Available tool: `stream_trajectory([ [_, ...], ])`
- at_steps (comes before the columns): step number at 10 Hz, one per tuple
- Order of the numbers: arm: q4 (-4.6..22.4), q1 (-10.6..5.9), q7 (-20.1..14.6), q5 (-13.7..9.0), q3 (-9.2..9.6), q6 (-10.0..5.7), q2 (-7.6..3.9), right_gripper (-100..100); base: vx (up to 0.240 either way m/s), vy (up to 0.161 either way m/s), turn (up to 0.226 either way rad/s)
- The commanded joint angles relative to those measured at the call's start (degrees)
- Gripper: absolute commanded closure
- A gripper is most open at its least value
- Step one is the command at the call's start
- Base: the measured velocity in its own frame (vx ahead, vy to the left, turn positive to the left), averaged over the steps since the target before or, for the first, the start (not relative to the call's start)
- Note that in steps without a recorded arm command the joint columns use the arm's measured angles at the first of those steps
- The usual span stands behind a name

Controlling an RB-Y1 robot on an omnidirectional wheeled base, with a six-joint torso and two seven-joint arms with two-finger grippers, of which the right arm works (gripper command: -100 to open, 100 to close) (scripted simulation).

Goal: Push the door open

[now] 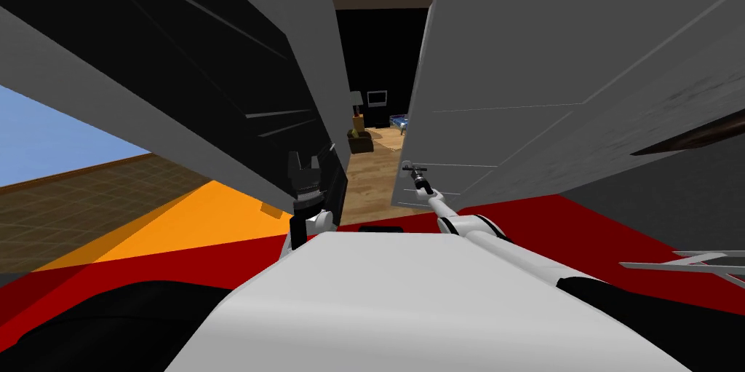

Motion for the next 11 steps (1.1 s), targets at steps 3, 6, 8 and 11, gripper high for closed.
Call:
stream_trajectory([
  [3, -1.30, 1.15, 0.92, -0.64, -2.19, 0.99, -1.07, 100, 0.112, 0.059, -0.040],
  [6, -1.30, 1.15, 0.92, -0.64, -2.19, 0.99, -1.07, 100, 0.059, 0.034, -0.018],
  [8, -0.81, 1.34, 1.66, -1.17, -3.94, 0.98, -1.60, 100, 0.171, 0.090, -0.073],
  [11, -0.44, 1.49, 2.23, -1.58, -5.29, 0.98, -2.01, 100, 0.089, 0.065, -0.029],
])
